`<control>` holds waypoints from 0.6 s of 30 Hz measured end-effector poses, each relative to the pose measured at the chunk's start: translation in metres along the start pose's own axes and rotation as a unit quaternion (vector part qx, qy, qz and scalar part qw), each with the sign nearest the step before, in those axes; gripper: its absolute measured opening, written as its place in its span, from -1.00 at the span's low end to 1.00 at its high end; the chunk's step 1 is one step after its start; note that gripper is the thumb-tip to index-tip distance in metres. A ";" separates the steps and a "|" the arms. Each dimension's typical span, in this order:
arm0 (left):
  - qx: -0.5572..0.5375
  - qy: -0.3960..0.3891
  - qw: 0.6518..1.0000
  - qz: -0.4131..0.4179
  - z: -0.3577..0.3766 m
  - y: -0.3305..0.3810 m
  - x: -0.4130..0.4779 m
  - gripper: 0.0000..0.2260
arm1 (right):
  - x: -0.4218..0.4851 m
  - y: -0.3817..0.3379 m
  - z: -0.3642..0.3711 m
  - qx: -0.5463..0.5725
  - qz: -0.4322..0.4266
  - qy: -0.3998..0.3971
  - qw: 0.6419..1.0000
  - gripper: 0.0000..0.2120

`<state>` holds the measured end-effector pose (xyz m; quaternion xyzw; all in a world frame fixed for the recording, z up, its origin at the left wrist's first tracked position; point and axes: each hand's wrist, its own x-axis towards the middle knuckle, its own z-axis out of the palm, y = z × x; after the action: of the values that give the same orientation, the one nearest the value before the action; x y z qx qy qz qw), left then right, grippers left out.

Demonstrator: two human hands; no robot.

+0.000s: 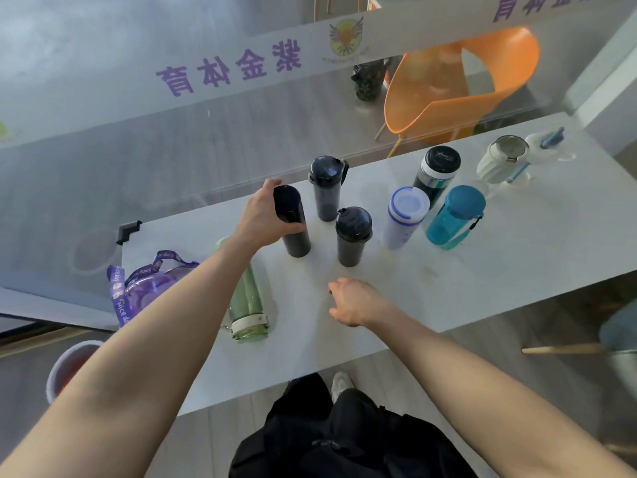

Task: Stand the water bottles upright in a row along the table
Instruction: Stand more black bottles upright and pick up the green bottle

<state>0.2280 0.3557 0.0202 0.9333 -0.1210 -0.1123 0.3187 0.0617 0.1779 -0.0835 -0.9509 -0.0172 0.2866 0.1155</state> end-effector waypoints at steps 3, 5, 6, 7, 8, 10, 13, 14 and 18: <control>0.015 -0.002 1.000 -0.016 -0.012 -0.018 -0.014 -0.01 | 0.003 -0.022 0.003 0.000 -0.023 0.008 1.000 -0.66; 0.051 -0.004 0.998 -0.026 -0.022 -0.037 -0.031 -0.09 | 0.007 -0.044 0.004 0.003 -0.042 0.003 0.999 -0.66; 0.082 -0.004 0.996 -0.027 -0.027 -0.049 -0.041 -0.17 | 0.010 -0.056 0.005 0.007 -0.052 -0.002 0.999 -0.65; 0.115 -0.003 0.993 -0.024 -0.031 -0.062 -0.052 -0.26 | 0.012 -0.069 0.007 0.012 -0.060 -0.005 0.998 -0.64; 0.147 -0.007 0.989 -0.026 -0.035 -0.075 -0.065 -0.34 | 0.014 -0.083 0.008 0.017 -0.066 -0.004 0.998 -0.63; 0.202 -0.020 0.978 -0.040 -0.044 -0.099 -0.092 -0.45 | 0.018 -0.111 0.012 0.040 -0.065 0.005 0.997 -0.56; 0.239 -0.030 0.969 -0.062 -0.054 -0.127 -0.131 -0.53 | 0.022 -0.150 0.017 0.082 -0.030 0.029 0.996 -0.38; 0.237 -0.029 0.969 -0.067 -0.056 -0.133 -0.141 -0.55 | 0.024 -0.161 0.020 0.098 -0.012 0.030 0.995 -0.30; 0.213 -0.012 0.973 -0.085 -0.063 -0.153 -0.176 -0.62 | 0.033 -0.192 0.031 0.197 0.088 0.001 0.977 -0.04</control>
<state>0.1037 0.5609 -0.0026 0.9852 -0.0661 -0.1215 0.1009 0.0791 0.3747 -0.0824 -0.9075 0.1232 0.2929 0.2747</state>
